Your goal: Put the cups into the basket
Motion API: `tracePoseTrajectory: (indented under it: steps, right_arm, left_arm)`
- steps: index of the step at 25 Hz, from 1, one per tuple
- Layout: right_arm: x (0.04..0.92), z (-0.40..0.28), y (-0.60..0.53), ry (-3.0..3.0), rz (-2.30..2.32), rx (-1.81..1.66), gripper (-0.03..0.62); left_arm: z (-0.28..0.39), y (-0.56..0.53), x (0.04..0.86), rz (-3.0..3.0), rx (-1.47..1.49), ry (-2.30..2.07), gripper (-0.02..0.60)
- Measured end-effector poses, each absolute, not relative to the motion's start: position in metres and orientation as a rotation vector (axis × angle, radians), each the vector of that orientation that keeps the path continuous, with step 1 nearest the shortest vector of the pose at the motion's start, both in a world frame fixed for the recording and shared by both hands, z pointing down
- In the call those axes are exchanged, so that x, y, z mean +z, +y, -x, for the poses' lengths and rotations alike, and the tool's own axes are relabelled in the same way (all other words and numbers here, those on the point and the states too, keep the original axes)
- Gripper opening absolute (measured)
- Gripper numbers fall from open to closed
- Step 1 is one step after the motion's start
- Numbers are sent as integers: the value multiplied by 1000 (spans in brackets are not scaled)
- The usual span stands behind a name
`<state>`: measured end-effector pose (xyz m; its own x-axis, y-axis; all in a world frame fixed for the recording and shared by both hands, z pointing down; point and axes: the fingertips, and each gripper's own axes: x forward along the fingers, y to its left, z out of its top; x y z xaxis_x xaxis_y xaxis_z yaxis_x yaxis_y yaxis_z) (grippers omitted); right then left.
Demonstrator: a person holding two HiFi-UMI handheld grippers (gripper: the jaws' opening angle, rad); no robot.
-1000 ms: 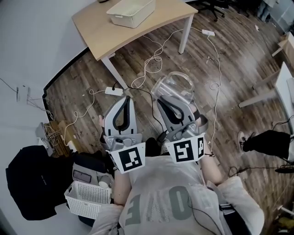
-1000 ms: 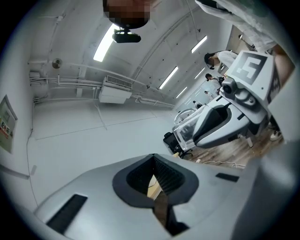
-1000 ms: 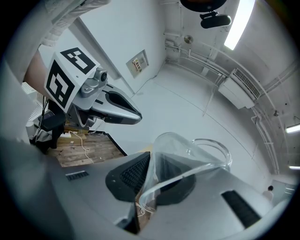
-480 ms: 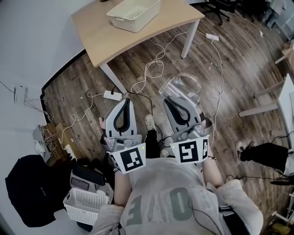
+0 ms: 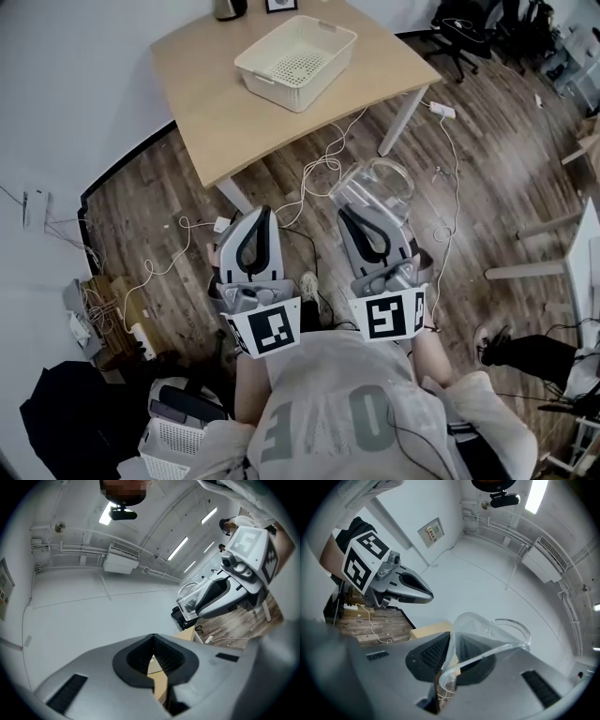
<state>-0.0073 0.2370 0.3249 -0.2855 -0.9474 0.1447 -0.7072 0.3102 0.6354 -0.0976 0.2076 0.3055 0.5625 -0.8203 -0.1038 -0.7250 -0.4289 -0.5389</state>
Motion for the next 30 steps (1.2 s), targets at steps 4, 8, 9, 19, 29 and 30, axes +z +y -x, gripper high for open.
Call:
tracePoseTrajectory:
  steps: [4,8,9,19,29,30]
  right_arm:
    - [321,20,189,-2088,-1442,-655,25]
    - [322,18,158,-2081,-1434,-667,25]
    - [322,16,151,-2079,-1441,-659,25]
    - [326,-22,96,-2049,-1515,-599,25]
    - [336,-60,-18,-2086,-1465,-600,25]
    - [335,-64,-31,-2079,-1463,-608,25]
  left_arm:
    - [112,161,302,2251,-228,1261,5]
    - [117,124,299,2235,-208,1281,5]
    - [116,116,298,2234,-209,1280,5]
    - [72,59,294,2288,-258,1188,5]
    - [29,-53,290,2273,-256,1200,5]
    - [23,-70,288,2264,-259,1198,5]
